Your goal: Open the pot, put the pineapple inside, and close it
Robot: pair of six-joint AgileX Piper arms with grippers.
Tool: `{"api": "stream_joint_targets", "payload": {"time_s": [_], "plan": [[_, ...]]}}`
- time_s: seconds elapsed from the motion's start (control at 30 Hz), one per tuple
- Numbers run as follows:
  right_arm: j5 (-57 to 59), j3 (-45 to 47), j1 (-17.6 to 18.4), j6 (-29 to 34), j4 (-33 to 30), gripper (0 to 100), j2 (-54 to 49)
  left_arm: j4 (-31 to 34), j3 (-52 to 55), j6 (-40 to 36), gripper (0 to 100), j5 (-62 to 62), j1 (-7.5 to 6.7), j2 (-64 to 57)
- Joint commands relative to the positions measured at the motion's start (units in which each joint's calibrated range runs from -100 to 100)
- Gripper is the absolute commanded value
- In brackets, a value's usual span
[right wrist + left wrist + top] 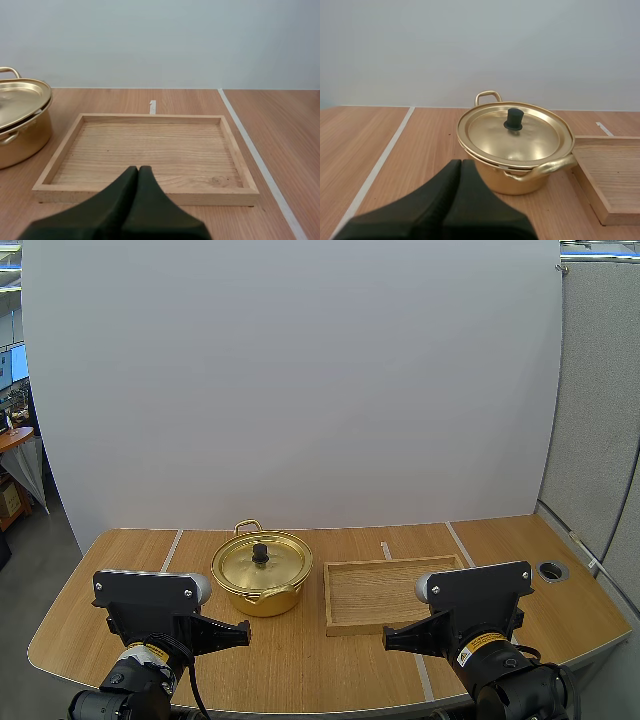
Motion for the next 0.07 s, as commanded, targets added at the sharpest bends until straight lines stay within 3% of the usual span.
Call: {"api": "stream_joint_targets", "payload": {"time_s": [0.0, 0.03], "plan": [[-0.33, 0.00, -0.24, 0.05, -0.11, 0, -0.25, 0.13, 0.00, -0.72, 0, 0.17, 0.13, -0.27], [-0.33, 0.00, -0.24, 0.05, -0.11, 0, -0.25, 0.13, 0.00, -0.72, 0, 0.17, 0.13, -0.27]]}}
